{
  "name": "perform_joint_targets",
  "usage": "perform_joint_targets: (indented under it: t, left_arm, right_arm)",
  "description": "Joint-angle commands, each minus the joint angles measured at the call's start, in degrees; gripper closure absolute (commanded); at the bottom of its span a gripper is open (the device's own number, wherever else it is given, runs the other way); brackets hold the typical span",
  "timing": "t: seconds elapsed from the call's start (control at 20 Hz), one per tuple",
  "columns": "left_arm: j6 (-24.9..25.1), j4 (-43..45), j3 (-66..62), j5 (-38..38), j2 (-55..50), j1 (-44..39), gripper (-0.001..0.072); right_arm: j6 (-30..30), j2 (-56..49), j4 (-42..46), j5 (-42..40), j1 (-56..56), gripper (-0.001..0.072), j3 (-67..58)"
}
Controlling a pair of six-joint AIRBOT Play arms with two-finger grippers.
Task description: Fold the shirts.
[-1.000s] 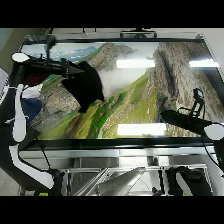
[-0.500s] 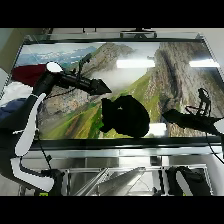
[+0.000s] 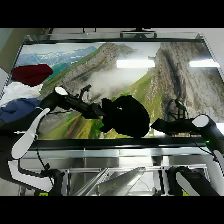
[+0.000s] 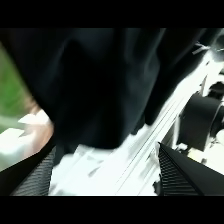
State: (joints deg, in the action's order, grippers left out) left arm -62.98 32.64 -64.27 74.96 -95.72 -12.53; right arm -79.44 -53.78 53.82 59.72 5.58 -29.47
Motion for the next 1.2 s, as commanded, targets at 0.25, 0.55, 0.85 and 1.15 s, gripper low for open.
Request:
perform_joint_targets:
  t: [0.25, 0.55, 0.85, 1.15]
  left_arm:
    - [3.98, -6.82, -5.2, -2.95, -8.04, -7.43, 0.0573]
    - [1.62, -6.78, -11.58, 2.99, -7.21, -7.3, 0.0705]
    - [-5.25, -7.26, -26.12, 12.33, 5.44, -2.86, 0.0704]
    - [-7.17, -7.15, -45.27, 12.57, 21.24, -2.69, 0.0686]
  right_arm:
    - [22.4, -22.12, -21.33, -8.26, -3.72, 0.0166, 0.22]
    - [28.68, -20.55, -24.94, 1.31, -1.9, 0.0685, -5.57]
    - [25.49, -3.58, -35.04, 20.72, 13.22, 0.0685, -27.87]
    - [24.52, 15.3, -52.41, 21.53, 19.96, 0.0684, -42.16]
